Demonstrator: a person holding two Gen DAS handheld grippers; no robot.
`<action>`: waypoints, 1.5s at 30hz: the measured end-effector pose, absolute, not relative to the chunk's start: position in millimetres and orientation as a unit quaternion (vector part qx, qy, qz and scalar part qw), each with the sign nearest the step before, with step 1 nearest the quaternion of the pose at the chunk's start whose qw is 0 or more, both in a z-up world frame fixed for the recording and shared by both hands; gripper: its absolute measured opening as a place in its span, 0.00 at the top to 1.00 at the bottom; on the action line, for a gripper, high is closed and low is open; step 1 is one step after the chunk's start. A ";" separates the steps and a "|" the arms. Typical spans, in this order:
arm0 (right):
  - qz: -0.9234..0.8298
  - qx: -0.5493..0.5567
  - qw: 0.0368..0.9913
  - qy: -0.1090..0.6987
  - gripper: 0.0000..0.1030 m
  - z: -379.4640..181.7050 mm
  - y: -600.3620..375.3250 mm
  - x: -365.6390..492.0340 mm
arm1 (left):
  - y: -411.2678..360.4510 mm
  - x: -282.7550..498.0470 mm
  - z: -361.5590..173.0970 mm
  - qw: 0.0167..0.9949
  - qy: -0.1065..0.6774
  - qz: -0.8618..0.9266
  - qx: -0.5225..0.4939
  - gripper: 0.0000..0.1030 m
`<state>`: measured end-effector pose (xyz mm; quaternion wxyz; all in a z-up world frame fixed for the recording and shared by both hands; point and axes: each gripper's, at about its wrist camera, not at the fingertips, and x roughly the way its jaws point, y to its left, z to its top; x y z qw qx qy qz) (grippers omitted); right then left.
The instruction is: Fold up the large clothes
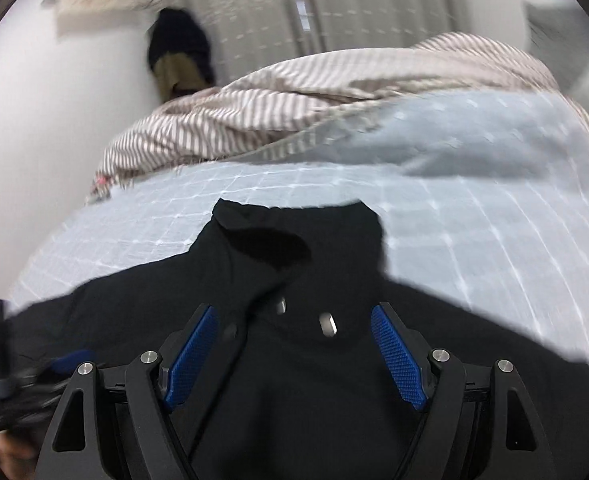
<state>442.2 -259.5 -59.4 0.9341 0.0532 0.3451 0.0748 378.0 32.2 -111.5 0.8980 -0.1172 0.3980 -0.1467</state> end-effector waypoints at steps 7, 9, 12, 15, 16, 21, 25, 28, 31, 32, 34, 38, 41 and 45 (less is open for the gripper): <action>0.037 -0.045 0.927 0.370 0.48 -93.5 -222.9 527.1 | 52.0 386.8 -109.1 0.896 0.395 -0.143 -0.146 0.01; 0.044 -0.027 0.924 0.379 0.72 -100.9 -224.0 537.1 | 59.2 388.0 -108.1 0.897 0.393 -0.133 -0.153 0.01; 0.054 0.011 0.933 0.356 0.93 -92.6 -227.5 529.5 | 65.7 393.3 -112.3 0.891 0.398 -0.130 -0.176 0.01; 0.093 0.035 0.940 0.327 0.96 -70.9 -217.8 514.6 | 72.1 394.0 -112.6 0.887 0.399 -0.131 -0.194 0.01; 0.107 0.036 0.941 0.320 0.96 -63.9 -211.0 510.6 | 73.5 393.5 -111.5 0.888 0.396 -0.129 -0.196 0.01; 0.203 0.029 0.926 0.316 0.96 -49.3 -154.9 497.4 | 83.7 391.9 -107.6 0.892 0.384 -0.119 -0.209 0.01; 0.220 0.003 0.904 0.366 0.95 -84.7 -115.5 504.8 | 92.8 394.0 -108.1 0.892 0.378 -0.110 -0.222 0.01; 0.213 0.005 0.878 0.429 0.91 -116.1 -105.1 516.9 | 96.2 396.1 -109.8 0.890 0.380 -0.108 -0.227 0.01; 0.247 0.049 0.868 0.428 0.74 -103.1 -116.5 514.9 | 96.7 396.8 -110.6 0.890 0.381 -0.107 -0.228 0.01; 0.262 0.067 0.862 0.428 0.69 -98.6 -121.3 512.5 | 96.6 396.9 -110.3 0.890 0.380 -0.107 -0.228 0.01; 0.271 0.098 0.867 0.405 0.54 -89.3 -134.0 506.5 | 95.8 396.4 -109.2 0.891 0.377 -0.106 -0.229 0.01; 0.200 0.112 0.899 0.374 0.52 -85.7 -155.4 509.0 | 92.0 396.4 -109.7 0.892 0.377 -0.109 -0.224 0.01; 0.153 0.084 0.889 0.423 0.52 -107.8 -143.1 523.2 | 90.6 398.3 -112.7 0.889 0.387 -0.107 -0.220 0.01; 0.141 0.008 0.896 0.422 0.50 -101.3 -118.6 507.7 | 91.2 399.2 -113.9 0.887 0.392 -0.104 -0.220 0.01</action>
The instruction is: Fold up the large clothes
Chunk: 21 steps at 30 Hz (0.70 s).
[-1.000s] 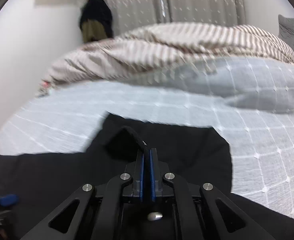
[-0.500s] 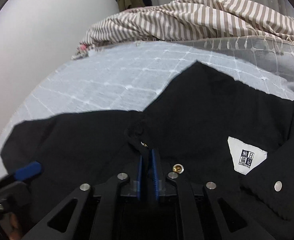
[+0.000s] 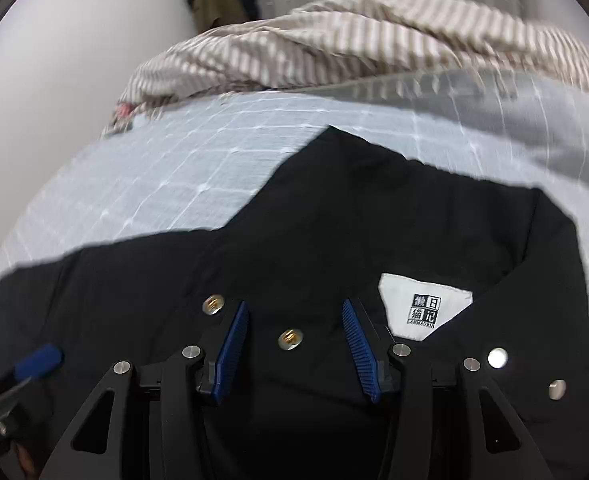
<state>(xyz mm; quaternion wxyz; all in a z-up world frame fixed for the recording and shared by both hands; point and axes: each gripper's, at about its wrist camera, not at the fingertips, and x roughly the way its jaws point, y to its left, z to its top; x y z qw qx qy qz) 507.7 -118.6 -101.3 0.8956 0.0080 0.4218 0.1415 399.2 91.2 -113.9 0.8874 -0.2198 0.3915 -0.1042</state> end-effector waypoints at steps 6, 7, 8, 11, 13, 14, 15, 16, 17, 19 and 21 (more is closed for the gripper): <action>0.077 0.054 0.919 0.384 0.39 -82.5 -175.9 482.0 | 85.2 398.3 -113.6 0.884 0.395 -0.116 -0.221 0.01; 0.056 0.062 0.921 0.381 0.39 -82.5 -189.3 478.2 | 83.9 398.5 -114.1 0.884 0.397 -0.117 -0.219 0.01; 0.034 0.072 0.920 0.384 0.39 -85.3 -204.8 477.6 | 82.8 398.9 -114.8 0.883 0.399 -0.117 -0.217 0.01; -0.036 0.104 0.893 0.437 0.40 -111.8 -246.0 476.0 | 78.7 400.4 -117.7 0.883 0.406 -0.111 -0.207 0.01; -0.029 0.123 0.894 0.429 0.39 -108.7 -251.8 461.5 | 75.1 400.1 -117.4 0.884 0.408 -0.108 -0.201 0.01; -0.050 0.117 0.889 0.440 0.39 -103.8 -251.7 453.3 | 72.8 399.1 -115.8 0.885 0.409 -0.107 -0.196 0.01; -0.048 0.120 0.886 0.446 0.39 -99.0 -251.3 445.1 | 71.2 398.4 -114.6 0.885 0.410 -0.106 -0.193 0.01; -0.031 0.132 0.885 0.445 0.39 -92.7 -251.7 433.6 | 69.7 397.2 -112.5 0.885 0.412 -0.103 -0.188 0.01; -0.019 0.143 0.885 0.443 0.38 -87.4 -254.4 425.5 | 68.3 395.7 -110.0 0.886 0.414 -0.100 -0.185 0.01; -0.016 0.150 0.887 0.437 0.34 -71.1 -256.5 398.7 | 65.5 392.0 -104.8 0.885 0.417 -0.095 -0.183 0.01; -0.032 0.143 0.892 0.427 0.30 -54.7 -256.4 370.4 | 62.9 383.6 -97.7 0.886 0.421 -0.084 -0.175 0.01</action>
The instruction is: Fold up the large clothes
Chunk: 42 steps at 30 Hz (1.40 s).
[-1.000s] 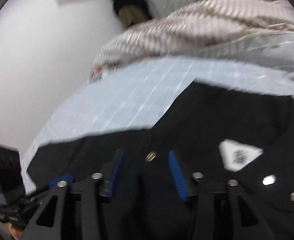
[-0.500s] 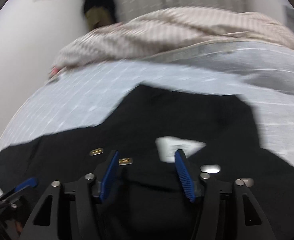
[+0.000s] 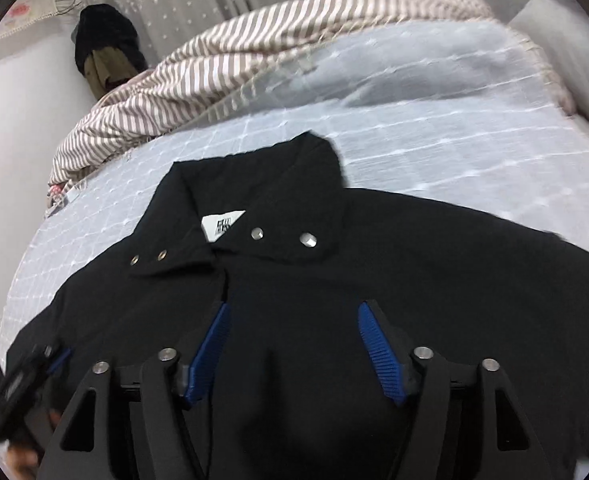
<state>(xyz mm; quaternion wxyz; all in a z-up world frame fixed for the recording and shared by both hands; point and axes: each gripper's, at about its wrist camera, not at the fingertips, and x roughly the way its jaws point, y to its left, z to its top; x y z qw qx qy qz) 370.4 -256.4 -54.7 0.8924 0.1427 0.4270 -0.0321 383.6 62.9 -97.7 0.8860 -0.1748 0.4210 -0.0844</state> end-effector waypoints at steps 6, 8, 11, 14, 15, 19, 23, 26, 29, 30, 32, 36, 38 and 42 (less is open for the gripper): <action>-0.056 0.154 0.896 0.413 0.22 -19.6 -266.0 291.0 | 75.9 342.9 -66.0 0.877 0.446 -0.070 -0.165 0.01; -0.066 0.174 0.892 0.412 0.20 -12.9 -270.3 266.6 | 88.5 321.6 -50.9 0.882 0.443 -0.062 -0.145 0.01; -0.057 0.196 0.886 0.417 0.19 -6.0 -271.3 237.0 | 111.1 295.6 -36.9 0.889 0.438 -0.037 -0.129 0.01; -0.055 0.195 0.882 0.425 0.19 -0.8 -267.1 214.1 | 138.7 273.0 -28.4 0.890 0.438 -0.011 -0.126 0.01; -0.054 0.191 0.882 0.428 0.19 0.6 -264.0 206.4 | 147.2 266.4 -27.1 0.890 0.439 -0.005 -0.127 0.01; -0.048 0.190 0.882 0.430 0.18 -0.3 -253.0 181.4 | 189.6 240.2 -29.1 0.887 0.439 0.026 -0.140 0.01; -0.047 0.191 0.885 0.421 0.18 -18.3 -242.1 159.8 | 233.9 218.4 -51.8 0.878 0.441 0.073 -0.171 0.01; -0.050 0.191 0.870 0.452 0.18 -38.0 -237.6 161.4 | 262.5 209.7 -77.2 0.869 0.445 0.094 -0.194 0.01; -0.036 0.191 0.868 0.456 0.18 -41.6 -235.8 163.2 | 286.9 208.3 -98.5 0.860 0.449 0.102 -0.221 0.01; -0.041 0.187 0.870 0.454 0.18 -41.7 -235.6 163.3 | 293.8 209.5 -103.1 0.858 0.447 0.098 -0.232 0.01; -0.060 0.172 0.877 0.445 0.18 -41.3 -235.9 163.0 | 304.7 211.3 -109.0 0.860 0.438 0.091 -0.246 0.01; -0.080 0.164 0.880 0.439 0.18 -43.3 -238.7 165.7 | 320.5 216.3 -116.0 0.868 0.423 0.107 -0.237 0.01; -0.081 0.169 0.879 0.438 0.18 -44.3 -239.6 167.1 | 326.4 219.1 -118.1 0.874 0.412 0.116 -0.230 0.01; -0.073 0.178 0.876 0.442 0.18 -47.2 -240.9 169.6 | 355.3 232.7 -136.1 0.869 0.395 0.124 -0.271 0.01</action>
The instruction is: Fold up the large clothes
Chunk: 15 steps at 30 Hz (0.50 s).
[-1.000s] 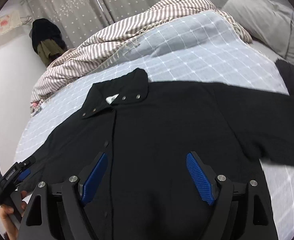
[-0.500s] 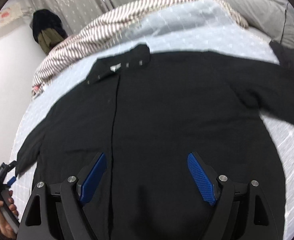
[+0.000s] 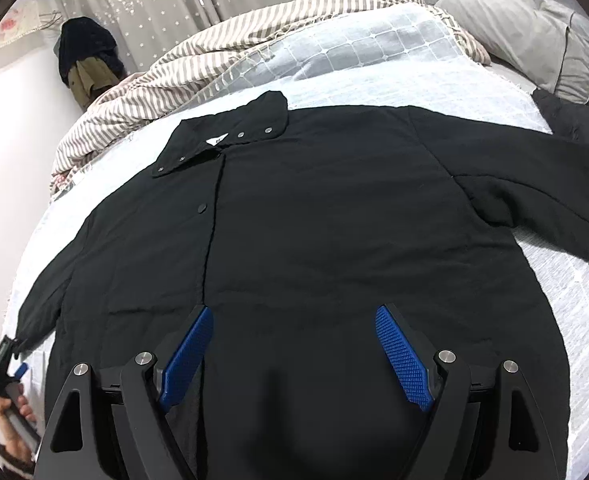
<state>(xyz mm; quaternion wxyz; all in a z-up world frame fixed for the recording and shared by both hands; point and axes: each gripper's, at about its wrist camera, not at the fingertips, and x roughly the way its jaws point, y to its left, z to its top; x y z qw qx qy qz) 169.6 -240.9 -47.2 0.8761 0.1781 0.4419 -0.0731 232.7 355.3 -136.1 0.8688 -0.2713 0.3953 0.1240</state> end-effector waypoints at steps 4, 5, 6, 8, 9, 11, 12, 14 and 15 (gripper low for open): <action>-0.077 0.188 0.876 0.438 0.18 -47.6 -246.5 168.5 | 379.3 246.7 -142.0 0.874 0.354 0.152 -0.295 0.01; -0.079 0.186 0.876 0.437 0.18 -47.2 -248.4 168.4 | 382.7 252.3 -141.2 0.874 0.351 0.158 -0.295 0.01; -0.081 0.185 0.877 0.436 0.18 -47.0 -249.9 167.4 | 385.7 258.2 -140.4 0.874 0.349 0.162 -0.296 0.01; -0.089 0.183 0.877 0.434 0.18 -47.7 -254.0 167.2 | 391.0 265.7 -140.0 0.874 0.341 0.162 -0.307 0.04; -0.092 0.183 0.877 0.435 0.18 -48.3 -255.5 168.1 | 394.1 269.6 -140.7 0.872 0.339 0.163 -0.314 0.09; -0.096 0.183 0.875 0.439 0.18 -51.0 -258.1 170.2 | 400.0 277.0 -142.1 0.866 0.339 0.172 -0.324 0.21; -0.098 0.183 0.873 0.441 0.18 -52.7 -259.2 171.5 | 401.5 280.8 -142.1 0.865 0.340 0.178 -0.324 0.33; -0.098 0.183 0.871 0.445 0.18 -54.7 -261.0 173.5 | 402.0 286.5 -141.2 0.861 0.347 0.191 -0.319 0.54; -0.100 0.183 0.871 0.445 0.18 -55.0 -262.1 174.1 | 402.2 288.1 -138.0 0.860 0.348 0.203 -0.314 0.73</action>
